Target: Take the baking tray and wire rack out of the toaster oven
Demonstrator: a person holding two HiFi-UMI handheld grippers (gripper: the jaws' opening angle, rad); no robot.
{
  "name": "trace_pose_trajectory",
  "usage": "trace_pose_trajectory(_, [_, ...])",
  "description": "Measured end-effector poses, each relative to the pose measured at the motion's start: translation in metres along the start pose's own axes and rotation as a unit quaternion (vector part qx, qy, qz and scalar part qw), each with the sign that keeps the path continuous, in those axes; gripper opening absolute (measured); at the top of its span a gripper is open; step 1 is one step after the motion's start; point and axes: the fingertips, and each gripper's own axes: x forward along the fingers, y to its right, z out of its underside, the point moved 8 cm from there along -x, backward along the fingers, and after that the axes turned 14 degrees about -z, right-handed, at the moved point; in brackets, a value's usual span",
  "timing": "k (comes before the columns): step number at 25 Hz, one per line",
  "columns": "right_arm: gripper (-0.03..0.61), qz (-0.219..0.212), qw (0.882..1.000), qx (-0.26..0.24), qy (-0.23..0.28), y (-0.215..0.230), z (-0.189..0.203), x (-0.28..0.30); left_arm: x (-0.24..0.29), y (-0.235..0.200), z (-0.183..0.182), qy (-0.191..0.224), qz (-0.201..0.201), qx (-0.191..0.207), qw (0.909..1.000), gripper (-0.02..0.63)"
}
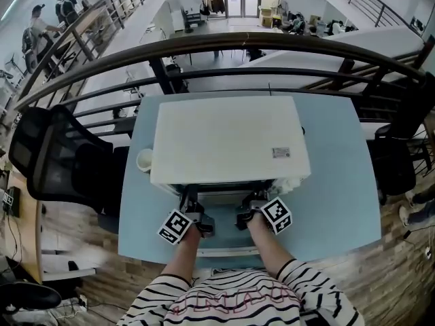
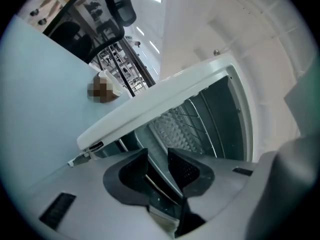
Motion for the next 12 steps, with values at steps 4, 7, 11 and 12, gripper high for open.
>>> trace_pose_trajectory(4, [0.184,0.003,1.0,0.011,0.004,0.005,0.001,0.007,0.0,0.0,0.002,0.004,-0.001,-0.047,0.9989,0.131])
trace_pose_trajectory(7, [0.181,0.005,1.0,0.016,0.004,0.008,0.001,0.01,0.004,-0.004,0.007,-0.004,-0.008,-0.078,0.9969,0.181])
trace_pose_trajectory(11, [0.169,0.005,1.0,0.014,0.001,0.009,-0.001,0.015,0.016,-0.005,0.011,-0.007,-0.01,-0.089,0.996,0.19])
trace_pose_trajectory(12, [0.166,0.006,1.0,0.013,0.0,0.01,-0.001,0.016,0.02,-0.005,0.01,-0.005,-0.008,-0.092,0.9957,0.192])
